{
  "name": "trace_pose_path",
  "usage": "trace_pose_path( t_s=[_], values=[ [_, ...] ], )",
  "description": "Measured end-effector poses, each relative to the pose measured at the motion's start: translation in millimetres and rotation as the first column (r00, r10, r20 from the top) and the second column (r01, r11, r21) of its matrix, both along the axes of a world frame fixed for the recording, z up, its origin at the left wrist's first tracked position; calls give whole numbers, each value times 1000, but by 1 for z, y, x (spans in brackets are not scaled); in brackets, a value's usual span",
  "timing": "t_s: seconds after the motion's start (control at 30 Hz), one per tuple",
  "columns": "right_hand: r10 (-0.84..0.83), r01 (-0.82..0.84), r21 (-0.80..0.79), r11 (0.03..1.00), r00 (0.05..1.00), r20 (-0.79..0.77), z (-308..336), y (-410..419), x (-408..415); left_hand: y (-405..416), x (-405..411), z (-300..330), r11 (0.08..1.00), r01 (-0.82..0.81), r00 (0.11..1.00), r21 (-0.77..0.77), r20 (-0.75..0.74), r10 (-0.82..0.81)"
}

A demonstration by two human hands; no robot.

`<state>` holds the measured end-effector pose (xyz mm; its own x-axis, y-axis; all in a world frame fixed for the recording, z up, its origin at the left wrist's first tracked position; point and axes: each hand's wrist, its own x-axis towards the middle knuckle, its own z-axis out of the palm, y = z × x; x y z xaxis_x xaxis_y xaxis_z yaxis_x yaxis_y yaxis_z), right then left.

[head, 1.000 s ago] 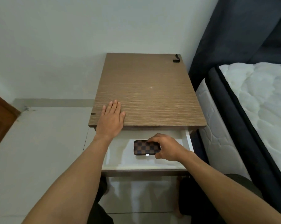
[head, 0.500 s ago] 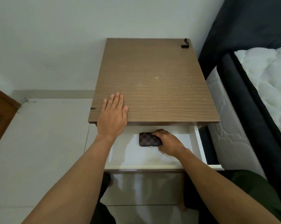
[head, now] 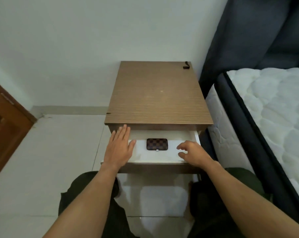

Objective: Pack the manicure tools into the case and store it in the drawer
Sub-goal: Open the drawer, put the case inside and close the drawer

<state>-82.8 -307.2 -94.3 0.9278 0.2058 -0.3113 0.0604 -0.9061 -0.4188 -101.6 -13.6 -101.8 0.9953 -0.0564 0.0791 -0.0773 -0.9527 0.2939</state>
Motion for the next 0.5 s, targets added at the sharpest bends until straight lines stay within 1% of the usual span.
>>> trace_pose_path(
  t_s=[0.07,0.27,0.4,0.5],
  values=[
    [26,-25,-26,999,999,29,4,-4,-17,-1,-23,0,1000,4,999,-20,-32,-4],
    [73,-65,-79,995,992,106,5,-8,-52,4,-65,-2,992,111,992,60,-62,-108],
    [75,-55,-138,989,986,149,5,-6,-55,6,-64,2,986,71,995,153,-80,-59],
    [53,-30,-151,988,987,153,6,-3,-49,6,-57,3,978,57,993,200,-108,-36]
  ],
)
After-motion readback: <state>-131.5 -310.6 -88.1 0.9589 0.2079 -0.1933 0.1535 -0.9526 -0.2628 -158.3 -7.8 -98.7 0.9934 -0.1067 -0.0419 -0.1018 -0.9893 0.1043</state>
